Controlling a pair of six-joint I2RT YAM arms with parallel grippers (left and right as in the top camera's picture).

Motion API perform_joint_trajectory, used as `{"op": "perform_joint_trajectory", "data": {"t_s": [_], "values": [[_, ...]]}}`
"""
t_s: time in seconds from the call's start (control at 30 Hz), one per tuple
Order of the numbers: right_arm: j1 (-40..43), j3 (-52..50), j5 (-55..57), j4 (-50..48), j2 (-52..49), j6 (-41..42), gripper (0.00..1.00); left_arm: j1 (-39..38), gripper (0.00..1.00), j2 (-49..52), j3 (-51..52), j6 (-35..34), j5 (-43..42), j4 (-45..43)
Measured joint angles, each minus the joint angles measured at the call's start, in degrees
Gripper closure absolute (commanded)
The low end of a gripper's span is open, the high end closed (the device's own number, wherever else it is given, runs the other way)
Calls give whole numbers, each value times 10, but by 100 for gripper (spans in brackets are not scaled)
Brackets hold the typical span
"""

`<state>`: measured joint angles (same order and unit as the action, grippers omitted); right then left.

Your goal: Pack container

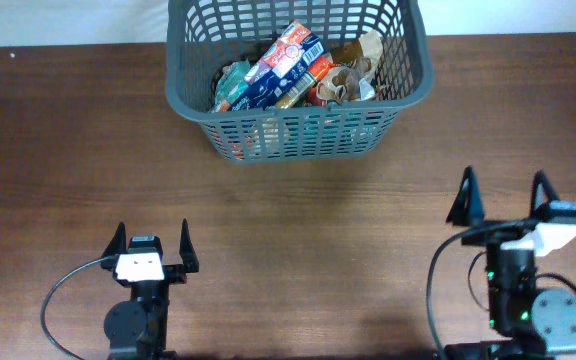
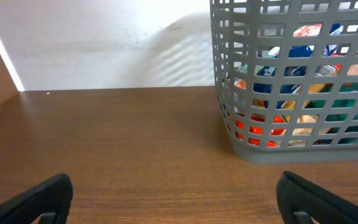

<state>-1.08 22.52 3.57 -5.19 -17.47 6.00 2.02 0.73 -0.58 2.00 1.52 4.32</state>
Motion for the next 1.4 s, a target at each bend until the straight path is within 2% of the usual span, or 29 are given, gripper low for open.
{"op": "perform_joint_trajectory", "data": {"t_s": [0.23, 0.67, 1.4], "values": [[-14, -64, 0, -5, 63, -6, 1, 0, 1, 0, 0, 0, 0, 0], [-15, -113, 0, -6, 158, -9, 1, 0, 1, 0, 0, 0, 0, 0], [-15, -193, 0, -5, 166, -13, 1, 0, 1, 0, 0, 0, 0, 0]]}}
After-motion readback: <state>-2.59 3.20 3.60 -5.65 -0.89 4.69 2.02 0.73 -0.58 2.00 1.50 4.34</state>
